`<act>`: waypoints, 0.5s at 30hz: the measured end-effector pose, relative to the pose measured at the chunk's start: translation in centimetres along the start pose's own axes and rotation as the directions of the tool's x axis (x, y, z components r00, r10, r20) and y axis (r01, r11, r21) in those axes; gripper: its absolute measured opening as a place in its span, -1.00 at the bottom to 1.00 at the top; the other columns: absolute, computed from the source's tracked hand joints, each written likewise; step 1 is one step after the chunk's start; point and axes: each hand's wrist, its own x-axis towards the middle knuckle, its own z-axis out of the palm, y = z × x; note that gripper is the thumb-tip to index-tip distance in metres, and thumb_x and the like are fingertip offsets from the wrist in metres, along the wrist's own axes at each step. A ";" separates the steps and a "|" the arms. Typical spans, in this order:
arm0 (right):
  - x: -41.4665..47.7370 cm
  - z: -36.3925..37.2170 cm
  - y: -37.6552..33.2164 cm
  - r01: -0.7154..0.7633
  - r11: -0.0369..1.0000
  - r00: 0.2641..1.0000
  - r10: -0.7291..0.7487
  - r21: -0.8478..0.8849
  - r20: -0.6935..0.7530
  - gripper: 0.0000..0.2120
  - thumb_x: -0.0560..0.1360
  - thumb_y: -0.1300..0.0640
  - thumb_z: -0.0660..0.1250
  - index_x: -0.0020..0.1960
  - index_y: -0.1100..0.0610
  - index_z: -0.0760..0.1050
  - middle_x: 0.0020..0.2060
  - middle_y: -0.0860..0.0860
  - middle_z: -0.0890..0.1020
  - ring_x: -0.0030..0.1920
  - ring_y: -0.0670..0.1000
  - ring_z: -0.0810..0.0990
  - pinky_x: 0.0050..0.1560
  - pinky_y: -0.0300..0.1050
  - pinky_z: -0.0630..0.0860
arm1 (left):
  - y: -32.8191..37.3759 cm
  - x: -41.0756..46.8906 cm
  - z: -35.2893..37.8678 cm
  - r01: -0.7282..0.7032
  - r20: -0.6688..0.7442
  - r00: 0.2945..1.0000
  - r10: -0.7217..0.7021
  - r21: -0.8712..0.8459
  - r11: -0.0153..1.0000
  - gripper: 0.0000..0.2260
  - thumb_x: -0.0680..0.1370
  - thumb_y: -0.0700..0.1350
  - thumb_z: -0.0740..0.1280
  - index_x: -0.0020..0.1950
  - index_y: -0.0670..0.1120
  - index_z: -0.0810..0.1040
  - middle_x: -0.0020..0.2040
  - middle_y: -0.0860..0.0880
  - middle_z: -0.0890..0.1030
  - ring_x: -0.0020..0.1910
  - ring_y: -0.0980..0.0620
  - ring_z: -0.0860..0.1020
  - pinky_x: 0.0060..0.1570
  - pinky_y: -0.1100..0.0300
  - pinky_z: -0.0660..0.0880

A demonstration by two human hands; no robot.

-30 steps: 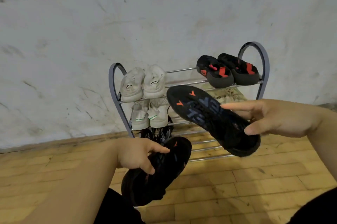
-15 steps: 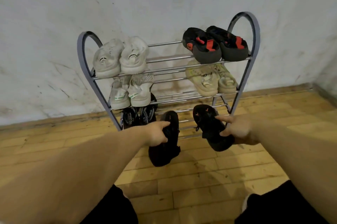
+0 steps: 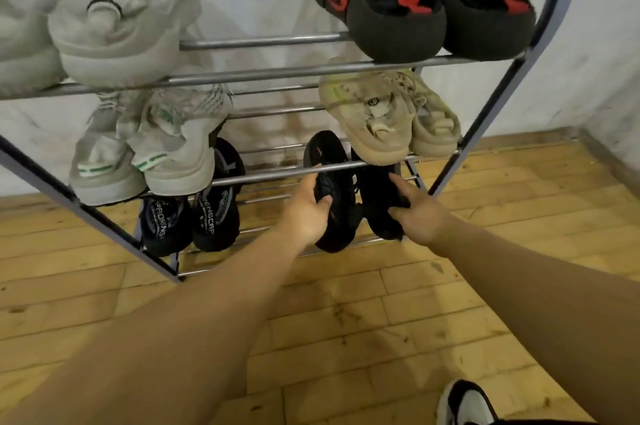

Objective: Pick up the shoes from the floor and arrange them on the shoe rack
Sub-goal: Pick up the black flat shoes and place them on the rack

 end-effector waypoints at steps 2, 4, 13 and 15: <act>0.9 0.9 1.3 -0.017 0.998 0.999 0.015 -0.060 -0.031 -0.41 0.73 0.08 0.16 0.68 -0.11 0.01 0.62 -0.01 0.22 0.58 0.11 0.26 0.34 -0.14 0.32 | -1.5 0.5 0.8 0.040 0.000 0.999 -0.041 0.094 0.995 -0.45 0.71 0.00 0.24 0.67 0.13 0.13 0.63 -0.06 0.26 0.59 -0.13 0.27 0.51 -0.01 0.31; 1.1 1.9 2.8 -0.041 0.991 0.995 0.029 -0.131 -0.090 -0.37 0.69 -0.13 0.19 0.67 -0.15 0.00 0.64 0.00 0.12 0.61 0.14 0.16 0.46 -0.01 0.25 | -2.7 0.1 1.6 0.094 -0.001 0.995 -0.096 0.228 0.969 -0.42 0.69 0.17 0.19 0.68 0.17 0.06 0.66 -0.10 0.14 0.63 -0.18 0.13 0.56 -0.10 0.22; 0.7 2.9 4.5 0.010 0.881 0.984 -0.094 -0.473 -0.154 -0.04 0.45 -0.12 0.44 0.66 -0.19 -0.08 0.50 0.12 0.22 0.45 0.32 0.25 0.42 0.22 0.33 | -3.5 -3.0 0.7 -0.033 0.177 0.982 -0.069 0.517 0.855 0.03 0.35 0.46 0.42 0.60 0.39 -0.21 0.66 -0.05 -0.09 0.63 -0.25 -0.01 0.56 -0.23 0.11; 0.6 3.1 4.3 0.013 0.877 0.981 -0.105 -0.480 -0.165 -0.06 0.48 -0.09 0.44 0.66 -0.16 -0.06 0.48 0.13 0.23 0.41 0.32 0.27 0.39 0.19 0.34 | -3.9 -3.6 0.8 -0.064 0.172 0.984 -0.049 0.596 0.801 0.07 0.35 0.40 0.47 0.61 0.37 -0.21 0.65 -0.10 -0.05 0.62 -0.25 -0.02 0.53 -0.23 0.07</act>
